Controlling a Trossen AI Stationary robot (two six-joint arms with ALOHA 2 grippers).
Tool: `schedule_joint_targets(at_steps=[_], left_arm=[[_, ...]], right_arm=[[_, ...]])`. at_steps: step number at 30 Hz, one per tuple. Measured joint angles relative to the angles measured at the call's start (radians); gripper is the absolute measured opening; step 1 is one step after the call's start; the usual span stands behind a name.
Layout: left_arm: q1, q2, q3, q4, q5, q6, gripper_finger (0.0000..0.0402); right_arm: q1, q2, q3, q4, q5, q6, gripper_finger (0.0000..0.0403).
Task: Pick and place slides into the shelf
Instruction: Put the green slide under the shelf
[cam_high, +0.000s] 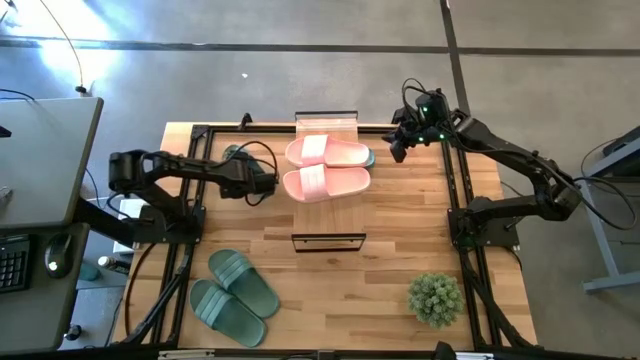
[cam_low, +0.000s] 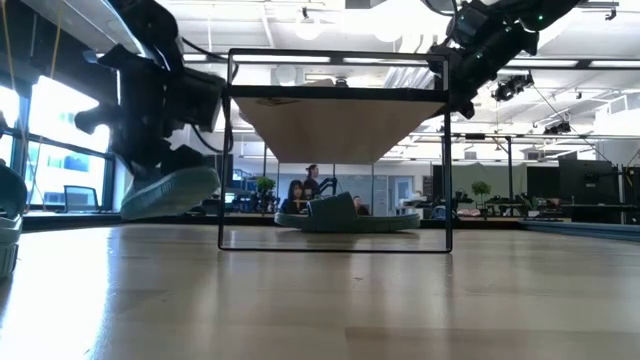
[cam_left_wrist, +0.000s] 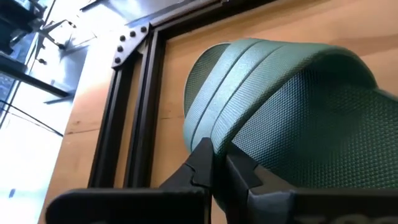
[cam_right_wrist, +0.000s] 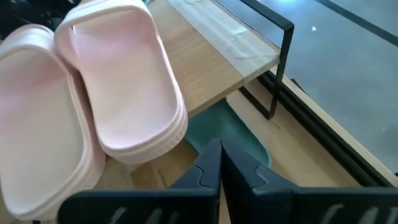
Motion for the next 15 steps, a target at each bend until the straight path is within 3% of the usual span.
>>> schedule_joint_targets(at_steps=[15], left_arm=[[0.000, 0.002, 0.000, 0.020, 0.033, 0.009, 0.0097]], right_arm=[[0.000, 0.000, 0.000, -0.011, 0.000, -0.023, 0.0000]])
